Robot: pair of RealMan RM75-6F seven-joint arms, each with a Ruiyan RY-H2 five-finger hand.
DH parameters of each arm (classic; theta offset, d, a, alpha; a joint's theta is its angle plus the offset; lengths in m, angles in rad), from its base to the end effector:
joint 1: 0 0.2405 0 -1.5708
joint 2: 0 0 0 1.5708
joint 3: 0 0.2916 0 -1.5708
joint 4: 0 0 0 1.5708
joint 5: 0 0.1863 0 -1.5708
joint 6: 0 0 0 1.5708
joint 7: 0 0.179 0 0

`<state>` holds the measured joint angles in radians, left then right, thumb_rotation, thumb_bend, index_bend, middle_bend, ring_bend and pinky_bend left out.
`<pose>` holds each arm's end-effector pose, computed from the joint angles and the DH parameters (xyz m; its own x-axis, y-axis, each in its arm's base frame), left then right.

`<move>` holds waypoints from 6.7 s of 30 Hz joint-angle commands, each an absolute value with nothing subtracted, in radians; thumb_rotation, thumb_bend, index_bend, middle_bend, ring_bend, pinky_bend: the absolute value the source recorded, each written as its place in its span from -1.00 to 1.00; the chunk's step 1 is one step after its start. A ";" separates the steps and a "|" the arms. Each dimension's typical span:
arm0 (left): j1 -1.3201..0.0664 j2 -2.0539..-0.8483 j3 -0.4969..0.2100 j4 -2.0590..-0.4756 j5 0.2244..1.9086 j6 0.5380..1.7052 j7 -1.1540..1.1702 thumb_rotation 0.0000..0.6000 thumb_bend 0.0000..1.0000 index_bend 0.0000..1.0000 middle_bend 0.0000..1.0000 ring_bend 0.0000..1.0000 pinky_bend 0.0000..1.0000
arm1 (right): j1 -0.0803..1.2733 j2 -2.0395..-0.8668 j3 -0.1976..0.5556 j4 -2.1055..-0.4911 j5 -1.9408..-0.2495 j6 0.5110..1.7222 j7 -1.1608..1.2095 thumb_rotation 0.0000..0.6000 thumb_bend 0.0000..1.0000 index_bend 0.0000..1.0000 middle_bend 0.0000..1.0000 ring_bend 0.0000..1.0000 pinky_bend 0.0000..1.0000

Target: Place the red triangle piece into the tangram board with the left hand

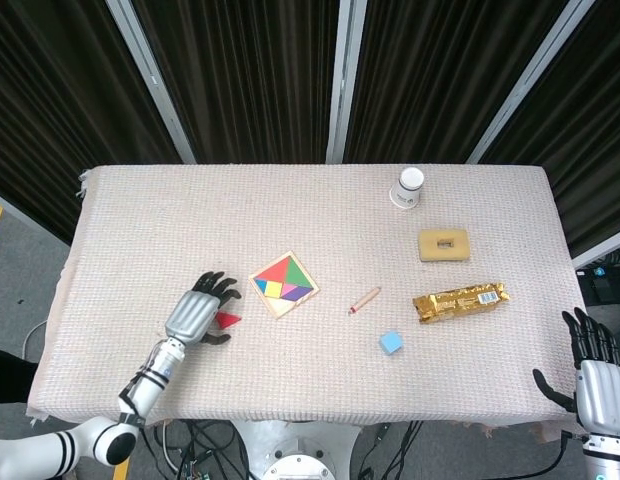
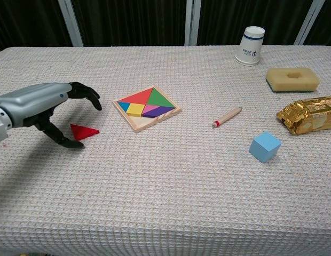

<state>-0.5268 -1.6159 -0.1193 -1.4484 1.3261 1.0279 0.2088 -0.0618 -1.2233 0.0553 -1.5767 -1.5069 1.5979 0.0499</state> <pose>-0.2127 0.3320 -0.0281 0.3421 0.3088 0.8875 0.9119 -0.3369 -0.2343 -0.3532 -0.1668 0.1822 0.2928 0.0674 0.9538 -0.9516 0.1182 0.2838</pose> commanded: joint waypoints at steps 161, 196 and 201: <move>-0.858 -1.696 -0.245 -1.573 0.739 1.018 0.571 1.00 -0.48 -0.26 -0.73 -0.96 -0.89 | -0.089 -1.229 0.087 -1.489 -1.444 1.591 0.167 1.00 -0.71 -1.00 -1.00 -1.00 -0.96; -0.890 -1.668 -0.202 -1.585 0.683 0.979 0.540 1.00 -0.35 -0.11 -0.77 -1.00 -0.91 | -0.087 -1.236 0.090 -1.473 -1.440 1.581 0.179 1.00 -0.71 -1.00 -1.00 -1.00 -0.96; -0.845 -1.621 -0.203 -1.642 0.755 1.072 0.505 1.00 -0.35 -0.19 -0.77 -1.00 -0.91 | -0.090 -1.233 0.090 -1.474 -1.441 1.586 0.183 1.00 -0.71 -1.00 -1.00 -1.00 -0.96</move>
<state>-0.8711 -1.6459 -0.2055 -1.6123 0.7190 1.0272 0.5217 -0.0903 -1.2332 0.0903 -1.4744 -1.4409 1.5863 0.1834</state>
